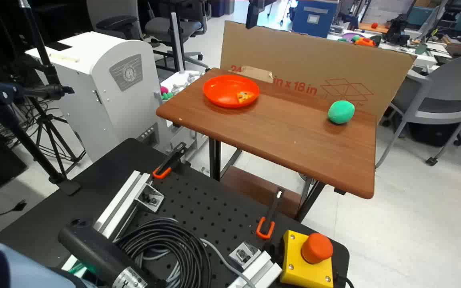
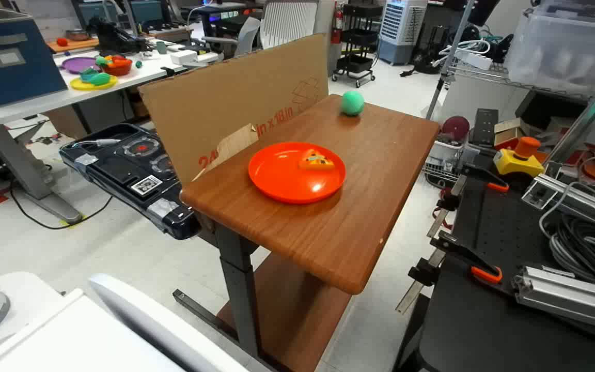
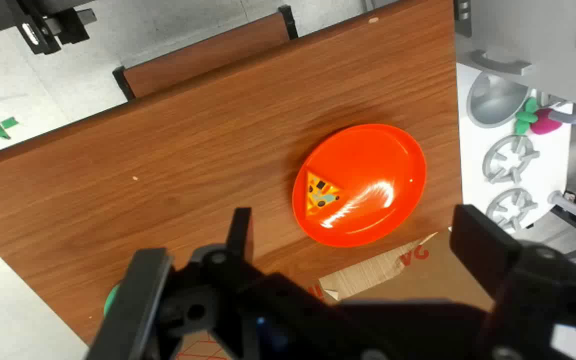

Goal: Pick the pizza on the plate and put it on the table

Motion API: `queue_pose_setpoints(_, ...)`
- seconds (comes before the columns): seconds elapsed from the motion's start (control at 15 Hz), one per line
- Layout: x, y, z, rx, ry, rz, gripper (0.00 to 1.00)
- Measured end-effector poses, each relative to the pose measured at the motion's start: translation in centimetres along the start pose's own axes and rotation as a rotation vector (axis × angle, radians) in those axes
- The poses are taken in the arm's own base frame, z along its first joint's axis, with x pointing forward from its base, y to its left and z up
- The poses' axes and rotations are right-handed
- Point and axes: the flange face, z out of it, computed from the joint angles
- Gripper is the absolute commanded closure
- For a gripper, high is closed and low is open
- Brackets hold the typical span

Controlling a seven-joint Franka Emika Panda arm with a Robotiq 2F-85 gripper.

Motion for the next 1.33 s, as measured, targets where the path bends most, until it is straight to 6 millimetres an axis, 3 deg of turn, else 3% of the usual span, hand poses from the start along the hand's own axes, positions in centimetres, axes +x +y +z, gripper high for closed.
queue_pose_setpoints(0.93,0.1,-0.1,0.2,-0.002,-0.004,0.012,0.0)
queue_pose_setpoints(1.13,0.9,-1.3,1.3,-0.035,0.032,-0.011,0.0)
queue_pose_setpoints(1.33,2.8,-3.2,3.5,-0.092,0.069,-0.053,0.0)
